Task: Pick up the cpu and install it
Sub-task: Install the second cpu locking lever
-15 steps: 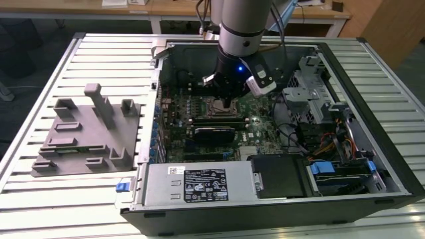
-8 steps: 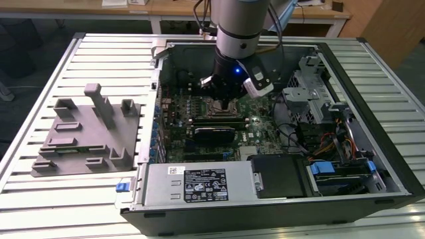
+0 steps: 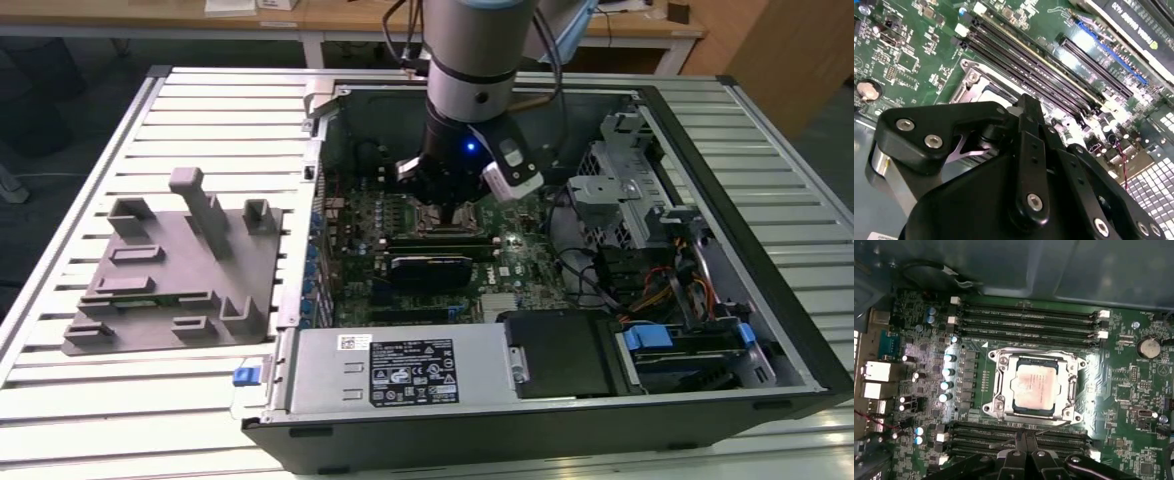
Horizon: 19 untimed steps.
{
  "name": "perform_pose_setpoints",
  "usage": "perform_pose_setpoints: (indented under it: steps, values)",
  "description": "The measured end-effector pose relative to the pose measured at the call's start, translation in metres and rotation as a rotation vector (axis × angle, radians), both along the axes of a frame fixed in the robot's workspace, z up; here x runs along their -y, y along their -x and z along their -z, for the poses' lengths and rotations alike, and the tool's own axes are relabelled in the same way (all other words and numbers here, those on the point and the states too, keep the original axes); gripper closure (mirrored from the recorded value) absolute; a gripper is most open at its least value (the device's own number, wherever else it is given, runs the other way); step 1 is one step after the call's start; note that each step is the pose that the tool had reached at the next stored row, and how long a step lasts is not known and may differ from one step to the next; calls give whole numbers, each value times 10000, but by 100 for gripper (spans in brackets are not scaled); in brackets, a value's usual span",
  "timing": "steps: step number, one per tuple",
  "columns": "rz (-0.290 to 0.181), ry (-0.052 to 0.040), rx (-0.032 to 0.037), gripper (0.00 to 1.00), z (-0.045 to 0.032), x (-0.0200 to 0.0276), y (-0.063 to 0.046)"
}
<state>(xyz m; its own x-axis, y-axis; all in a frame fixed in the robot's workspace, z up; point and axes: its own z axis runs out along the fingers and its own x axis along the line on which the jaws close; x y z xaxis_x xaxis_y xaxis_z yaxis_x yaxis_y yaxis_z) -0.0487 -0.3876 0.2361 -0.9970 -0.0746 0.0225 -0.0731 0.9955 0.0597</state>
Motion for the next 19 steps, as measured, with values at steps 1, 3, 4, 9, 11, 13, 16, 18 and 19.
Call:
perform_pose_setpoints:
  steps: [1,3,4,9,11,13,16,18,19]
  values:
    - [-2,-1,0,89,5,0,6]
    - [-2,-3,-1,89,14,1,23]
    - [-1,-7,0,89,20,1,32]
    - [-3,-12,0,89,69,1,47]
    - [-2,-21,-1,89,90,1,48]
    - [-2,-44,-2,89,110,1,50]
    - [-2,-198,-1,89,122,17,52]
    - [-2,-318,-1,89,126,32,55]
    - [-2,-349,0,89,129,41,59]
